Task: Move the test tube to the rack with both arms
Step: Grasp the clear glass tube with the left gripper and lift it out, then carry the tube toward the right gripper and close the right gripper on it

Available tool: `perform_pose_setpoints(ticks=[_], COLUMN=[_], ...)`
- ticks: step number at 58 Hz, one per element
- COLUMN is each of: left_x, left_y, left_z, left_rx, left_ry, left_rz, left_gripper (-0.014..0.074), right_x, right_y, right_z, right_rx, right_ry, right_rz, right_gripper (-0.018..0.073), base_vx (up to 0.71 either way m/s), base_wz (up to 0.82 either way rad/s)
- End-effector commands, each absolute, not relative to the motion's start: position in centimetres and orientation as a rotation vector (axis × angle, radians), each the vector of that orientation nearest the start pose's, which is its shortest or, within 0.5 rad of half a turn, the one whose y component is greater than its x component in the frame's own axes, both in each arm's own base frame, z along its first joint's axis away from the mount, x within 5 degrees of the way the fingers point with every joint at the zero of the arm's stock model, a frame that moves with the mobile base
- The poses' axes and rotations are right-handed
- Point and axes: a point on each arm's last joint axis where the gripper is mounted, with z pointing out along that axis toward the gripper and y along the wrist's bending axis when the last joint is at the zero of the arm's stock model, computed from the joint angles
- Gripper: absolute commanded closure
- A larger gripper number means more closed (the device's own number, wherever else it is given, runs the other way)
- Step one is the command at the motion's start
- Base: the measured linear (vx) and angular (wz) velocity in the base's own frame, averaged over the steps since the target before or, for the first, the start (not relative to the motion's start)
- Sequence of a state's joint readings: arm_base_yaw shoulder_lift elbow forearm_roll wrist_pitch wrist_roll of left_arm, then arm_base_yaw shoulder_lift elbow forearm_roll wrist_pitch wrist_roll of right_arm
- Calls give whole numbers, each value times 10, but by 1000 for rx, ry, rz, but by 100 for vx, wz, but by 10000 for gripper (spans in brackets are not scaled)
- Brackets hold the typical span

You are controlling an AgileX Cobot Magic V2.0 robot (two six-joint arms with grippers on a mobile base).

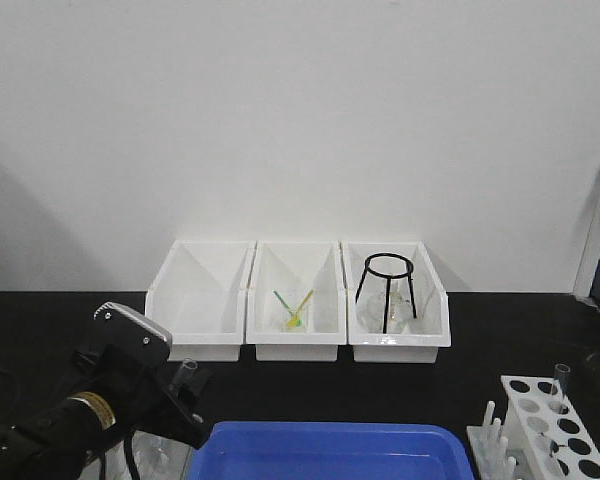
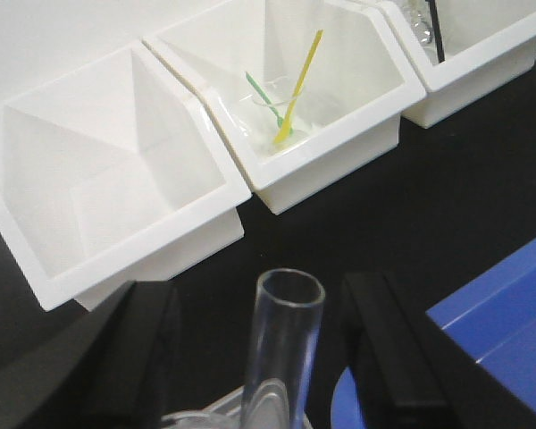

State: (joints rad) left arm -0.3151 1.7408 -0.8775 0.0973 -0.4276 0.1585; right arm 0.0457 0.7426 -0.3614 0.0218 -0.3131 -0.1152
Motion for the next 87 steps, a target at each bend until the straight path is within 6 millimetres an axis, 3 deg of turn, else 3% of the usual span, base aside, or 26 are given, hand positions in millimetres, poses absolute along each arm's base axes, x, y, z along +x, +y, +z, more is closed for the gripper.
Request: perform_pose_setpoints(ticks=[1, 11, 19, 37, 41, 42, 43, 53, 63, 67, 75, 87], left_x=[358, 370, 372, 372, 369, 361, 358, 325, 296, 290, 282, 260], left_y=[-122, -126, -126, -127, -126, -123, -122, -111, -103, -107, -129, -188], left_z=[231, 224, 219, 227, 239, 266, 273, 339, 396, 406, 408, 401], left_rx=[505, 508, 509, 494, 485, 467, 463, 406, 312, 317, 368, 581], left_ry=[1712, 1718, 1721, 1655, 1614, 1549, 1531, 1405, 1449, 1460, 1459, 1359], left_rz=[-102, -102, -102, -107, -109, -109, -109, -128, -253, -288, -387, -634], left_gripper=[91, 103, 167, 559, 606, 606, 606, 605, 605, 605, 605, 605], right_x=[156, 156, 156, 156, 156, 156, 156, 156, 155, 154, 148, 141], right_y=[6, 6, 6, 6, 6, 6, 6, 6, 19, 31, 55, 91], right_z=[312, 312, 312, 312, 311, 312, 312, 312, 314, 315, 316, 308], right_rx=[-109, -109, -108, -108, -108, -108, -108, -92, -162, -224, -309, -472], right_ry=[1423, 1423, 1423, 1424, 1427, 1424, 1423, 1421, 1433, 1447, 1456, 1478], right_rz=[-61, -61, -61, -60, -60, -61, -61, -41, 33, 92, 274, 455], right_gripper=[40, 40, 40, 40, 40, 40, 40, 40, 40, 40, 40, 40], base_vx=[0, 0, 0, 0, 0, 0, 0, 0, 0, 0, 0, 0], base_wz=[0, 0, 0, 0, 0, 0, 0, 0, 0, 0, 0, 0])
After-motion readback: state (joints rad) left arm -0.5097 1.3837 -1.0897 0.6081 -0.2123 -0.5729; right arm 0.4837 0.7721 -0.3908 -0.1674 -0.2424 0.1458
